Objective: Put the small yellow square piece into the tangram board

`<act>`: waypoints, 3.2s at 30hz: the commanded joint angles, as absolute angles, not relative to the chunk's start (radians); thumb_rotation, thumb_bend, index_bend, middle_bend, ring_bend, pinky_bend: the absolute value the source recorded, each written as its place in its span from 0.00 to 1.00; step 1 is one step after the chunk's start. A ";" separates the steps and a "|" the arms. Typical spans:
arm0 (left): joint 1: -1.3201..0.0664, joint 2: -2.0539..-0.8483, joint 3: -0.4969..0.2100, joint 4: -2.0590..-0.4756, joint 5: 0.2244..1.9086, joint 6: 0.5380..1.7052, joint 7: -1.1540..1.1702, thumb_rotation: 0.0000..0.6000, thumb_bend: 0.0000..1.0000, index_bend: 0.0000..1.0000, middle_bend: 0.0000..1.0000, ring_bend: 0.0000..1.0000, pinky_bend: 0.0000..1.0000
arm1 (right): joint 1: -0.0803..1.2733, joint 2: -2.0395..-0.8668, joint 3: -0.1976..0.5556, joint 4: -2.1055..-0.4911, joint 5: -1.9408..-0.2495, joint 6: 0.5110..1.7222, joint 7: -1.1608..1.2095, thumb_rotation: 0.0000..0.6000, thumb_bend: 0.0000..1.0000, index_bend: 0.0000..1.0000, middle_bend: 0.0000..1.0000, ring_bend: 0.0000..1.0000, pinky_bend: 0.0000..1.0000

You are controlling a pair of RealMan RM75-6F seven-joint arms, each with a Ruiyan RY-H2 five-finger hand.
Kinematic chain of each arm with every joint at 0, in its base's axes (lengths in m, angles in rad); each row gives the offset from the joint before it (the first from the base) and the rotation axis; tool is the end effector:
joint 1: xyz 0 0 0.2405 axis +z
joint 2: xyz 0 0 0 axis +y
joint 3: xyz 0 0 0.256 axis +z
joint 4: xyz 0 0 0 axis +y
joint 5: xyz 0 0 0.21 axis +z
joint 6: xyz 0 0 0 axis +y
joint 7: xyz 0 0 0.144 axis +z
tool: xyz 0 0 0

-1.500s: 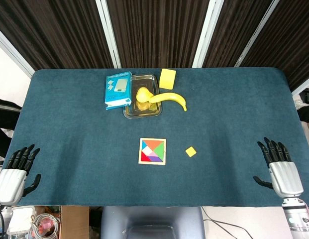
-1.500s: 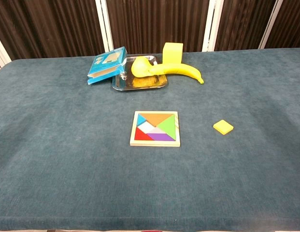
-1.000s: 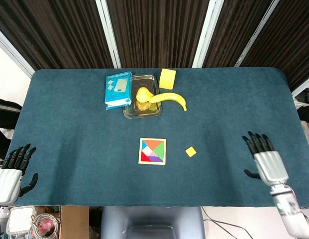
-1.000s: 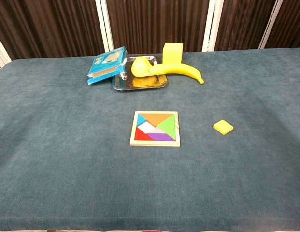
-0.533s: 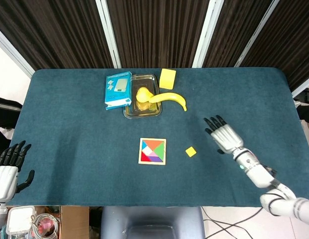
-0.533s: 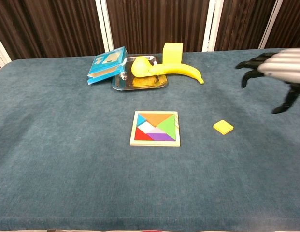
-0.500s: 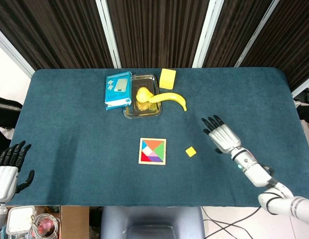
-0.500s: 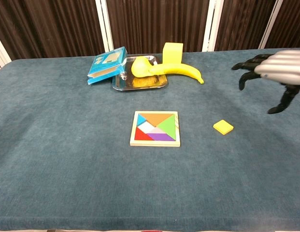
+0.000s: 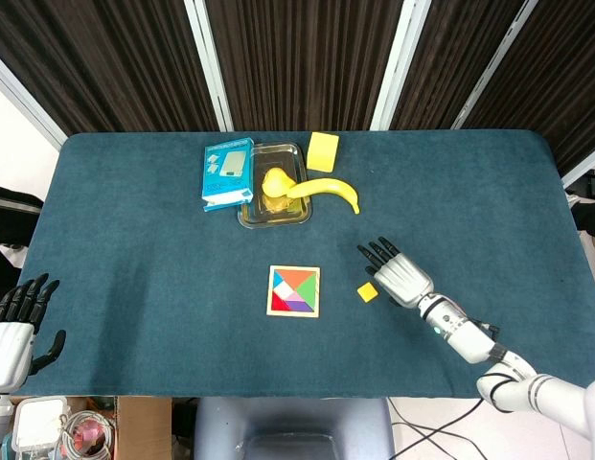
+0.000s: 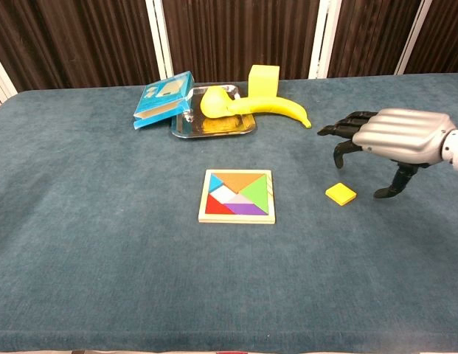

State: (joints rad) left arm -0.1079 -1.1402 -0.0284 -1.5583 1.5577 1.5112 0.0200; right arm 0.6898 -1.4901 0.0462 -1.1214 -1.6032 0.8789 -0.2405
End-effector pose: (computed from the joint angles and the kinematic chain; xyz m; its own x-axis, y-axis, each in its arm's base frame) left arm -0.3083 0.1841 0.1545 0.4466 -0.0167 0.8946 0.8910 -0.0836 -0.4463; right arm -0.2333 -0.3524 0.0043 0.8375 -0.0675 0.5423 -0.4713 -0.5913 0.6544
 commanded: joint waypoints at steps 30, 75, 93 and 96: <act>-0.121 -1.130 -0.041 -1.566 1.524 1.476 0.024 1.00 0.42 0.00 0.00 0.00 0.11 | 0.734 -1.575 0.016 -1.073 -1.560 0.859 -0.282 1.00 0.42 0.52 0.00 0.00 0.00; -0.089 -1.107 -0.023 -1.587 1.550 1.521 0.021 1.00 0.42 0.00 0.00 0.00 0.11 | 0.923 -1.696 0.225 -1.251 -1.322 0.789 -0.571 1.00 0.45 0.67 0.08 0.00 0.00; -0.092 -1.094 -0.020 -1.594 1.564 1.518 0.004 1.00 0.42 0.00 0.00 0.00 0.11 | 0.979 -1.807 0.192 -1.161 -1.198 0.770 -0.708 1.00 0.45 0.67 0.09 0.00 0.00; -0.089 -1.096 -0.017 -1.593 1.566 1.520 0.007 1.00 0.42 0.00 0.00 0.00 0.11 | 0.983 -1.809 0.187 -1.155 -1.190 0.770 -0.708 1.00 0.45 0.67 0.09 0.00 0.00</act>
State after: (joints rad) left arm -0.0903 -1.0947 -0.0180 -1.5941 1.5651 1.5190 0.0058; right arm 0.9815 -1.8086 0.1882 -1.1563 -1.1914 0.7700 -0.7075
